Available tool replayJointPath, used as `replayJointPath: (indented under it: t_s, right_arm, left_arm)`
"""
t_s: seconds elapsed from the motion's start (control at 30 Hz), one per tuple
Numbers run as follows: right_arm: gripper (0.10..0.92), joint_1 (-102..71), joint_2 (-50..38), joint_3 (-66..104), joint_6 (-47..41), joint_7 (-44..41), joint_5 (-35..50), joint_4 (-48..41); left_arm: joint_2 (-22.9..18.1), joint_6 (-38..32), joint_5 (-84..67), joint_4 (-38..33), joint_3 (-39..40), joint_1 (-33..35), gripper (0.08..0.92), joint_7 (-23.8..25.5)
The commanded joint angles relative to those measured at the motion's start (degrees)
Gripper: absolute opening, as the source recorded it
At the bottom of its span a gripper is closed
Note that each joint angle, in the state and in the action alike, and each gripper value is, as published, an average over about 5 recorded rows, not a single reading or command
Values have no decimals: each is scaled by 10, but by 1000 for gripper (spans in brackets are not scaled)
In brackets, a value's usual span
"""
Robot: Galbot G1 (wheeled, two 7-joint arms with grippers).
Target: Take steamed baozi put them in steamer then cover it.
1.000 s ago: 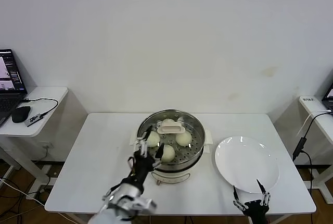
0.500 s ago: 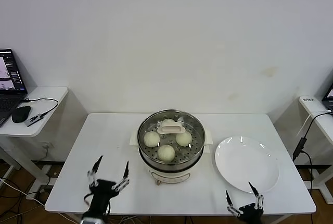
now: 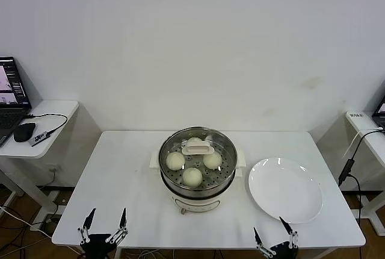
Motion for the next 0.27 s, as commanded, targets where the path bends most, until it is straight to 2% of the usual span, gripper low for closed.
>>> replayJointPath:
  t_s: [0.03, 0.27]
  right_arm:
    - [823, -16, -13, -24, -30, -7, 69, 31]
    - [823, -17, -15, -27, -46, -7, 78, 40]
  left_arm:
    - [-8, -27, -27, 20, -9, 27, 823, 11]
    - [-7, -20, -25, 31, -2, 21, 823, 14]
